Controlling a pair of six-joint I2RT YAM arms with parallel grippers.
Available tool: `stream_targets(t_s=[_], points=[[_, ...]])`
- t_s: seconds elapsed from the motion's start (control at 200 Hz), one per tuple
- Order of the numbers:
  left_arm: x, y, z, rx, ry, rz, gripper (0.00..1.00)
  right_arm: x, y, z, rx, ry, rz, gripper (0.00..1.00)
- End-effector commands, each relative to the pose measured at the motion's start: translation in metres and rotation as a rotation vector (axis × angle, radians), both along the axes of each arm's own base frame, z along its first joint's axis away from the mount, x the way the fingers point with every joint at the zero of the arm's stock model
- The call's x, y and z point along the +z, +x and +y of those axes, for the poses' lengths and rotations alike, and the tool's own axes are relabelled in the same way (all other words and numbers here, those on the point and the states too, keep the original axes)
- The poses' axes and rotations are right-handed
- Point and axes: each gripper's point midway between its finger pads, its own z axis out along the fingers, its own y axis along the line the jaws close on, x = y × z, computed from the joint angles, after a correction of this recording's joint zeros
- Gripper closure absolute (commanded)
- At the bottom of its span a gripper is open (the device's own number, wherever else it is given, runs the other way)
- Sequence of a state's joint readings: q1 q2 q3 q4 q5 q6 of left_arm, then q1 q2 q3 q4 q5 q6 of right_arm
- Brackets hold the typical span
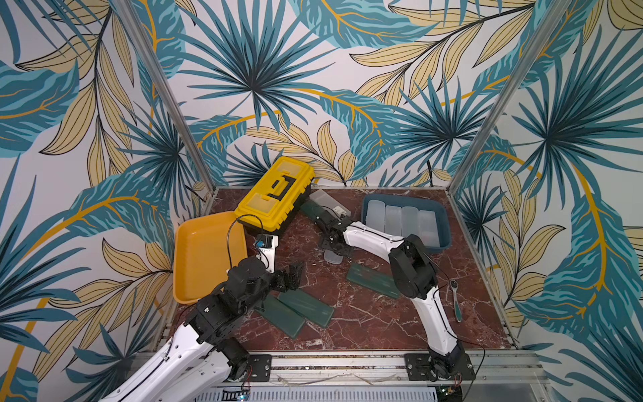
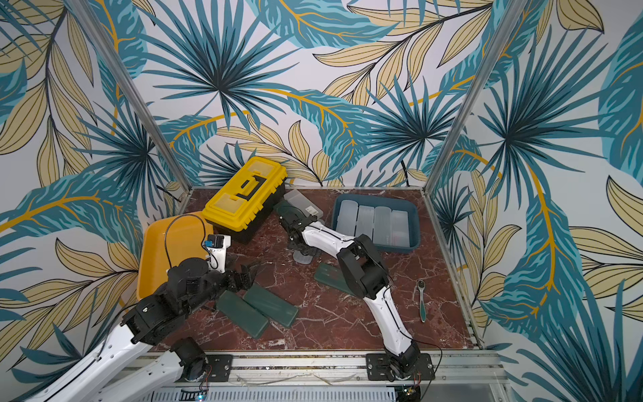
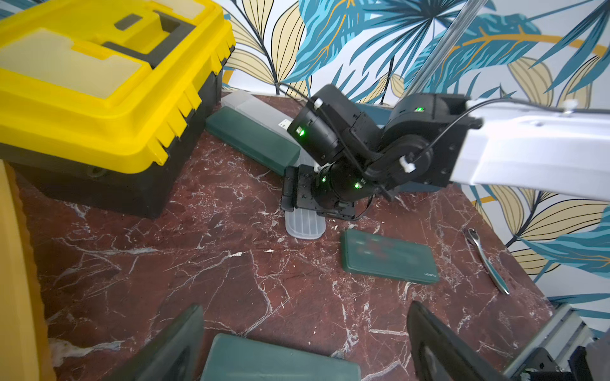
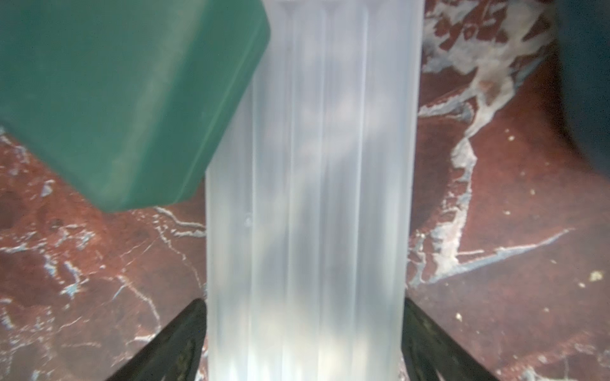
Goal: Place the pencil cases by color into the storage box
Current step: Pick up the pencil case from the center of the board.
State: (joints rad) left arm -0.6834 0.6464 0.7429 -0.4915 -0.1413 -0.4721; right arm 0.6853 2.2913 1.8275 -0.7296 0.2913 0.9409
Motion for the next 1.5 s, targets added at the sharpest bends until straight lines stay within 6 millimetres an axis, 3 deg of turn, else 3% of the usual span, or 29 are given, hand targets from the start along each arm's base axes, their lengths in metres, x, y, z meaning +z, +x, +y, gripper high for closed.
stream_targets(t_s=[0.0,0.26,0.586,0.786,1.086,1.317,1.492], points=[[0.004,-0.001,0.001,-0.005,-0.024,-0.033,0.04,-0.025,-0.006,-0.004,-0.004,-0.022,0.050,0.13],[0.013,-0.004,0.004,-0.001,-0.047,-0.059,0.04,-0.022,-0.009,-0.001,0.003,0.002,0.064,0.26],[0.021,-0.005,0.001,-0.013,-0.070,-0.070,0.04,0.029,-0.015,-0.006,0.032,0.042,-0.001,0.28],[0.021,-0.005,0.000,-0.015,-0.073,-0.068,0.04,0.048,-0.033,-0.009,0.048,0.096,-0.006,0.28],[0.019,-0.002,-0.002,-0.017,-0.066,-0.061,0.04,0.096,-0.053,-0.014,0.113,0.133,-0.064,0.28],[0.010,0.006,-0.013,-0.039,-0.049,-0.039,0.03,0.139,-0.050,-0.034,0.137,0.112,-0.157,0.28],[0.008,0.017,-0.028,-0.071,-0.038,-0.024,0.03,0.151,-0.034,-0.066,0.101,0.132,-0.169,0.28]])
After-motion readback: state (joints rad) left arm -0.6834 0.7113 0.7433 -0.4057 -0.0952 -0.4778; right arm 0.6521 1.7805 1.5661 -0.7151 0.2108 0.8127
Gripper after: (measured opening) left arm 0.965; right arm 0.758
